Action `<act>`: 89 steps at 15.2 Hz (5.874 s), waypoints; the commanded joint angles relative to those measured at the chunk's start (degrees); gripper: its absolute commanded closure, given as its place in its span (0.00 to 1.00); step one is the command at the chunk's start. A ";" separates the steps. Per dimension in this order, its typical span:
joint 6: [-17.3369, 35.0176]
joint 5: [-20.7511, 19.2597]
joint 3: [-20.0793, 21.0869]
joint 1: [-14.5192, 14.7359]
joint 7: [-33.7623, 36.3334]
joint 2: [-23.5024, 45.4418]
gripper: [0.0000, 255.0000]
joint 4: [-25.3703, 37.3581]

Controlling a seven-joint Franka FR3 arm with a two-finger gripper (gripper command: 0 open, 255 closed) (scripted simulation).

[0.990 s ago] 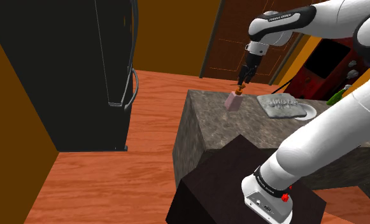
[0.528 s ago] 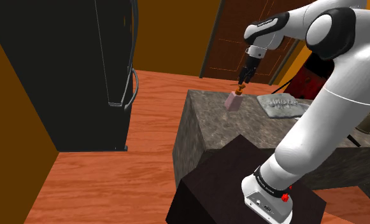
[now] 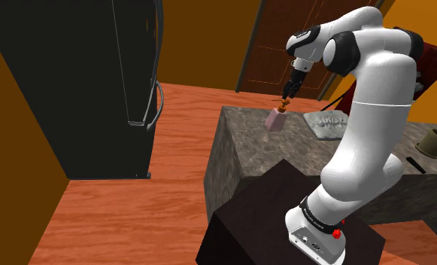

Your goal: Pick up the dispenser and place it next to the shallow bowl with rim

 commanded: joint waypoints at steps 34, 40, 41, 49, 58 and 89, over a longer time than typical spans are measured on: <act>-0.64 2.85 1.02 -3.53 -1.98 6.36 1.00 6.26; -4.36 1.97 0.52 -3.52 -1.30 4.85 1.00 8.70; -5.00 1.84 0.45 -3.53 -1.19 4.63 1.00 9.17; -10.40 1.04 -0.01 -3.89 -0.39 3.37 1.00 13.57; -17.10 0.71 -0.26 -4.89 0.37 3.03 1.00 20.17; -20.56 -1.25 -8.12 -27.65 -28.86 3.57 1.00 22.66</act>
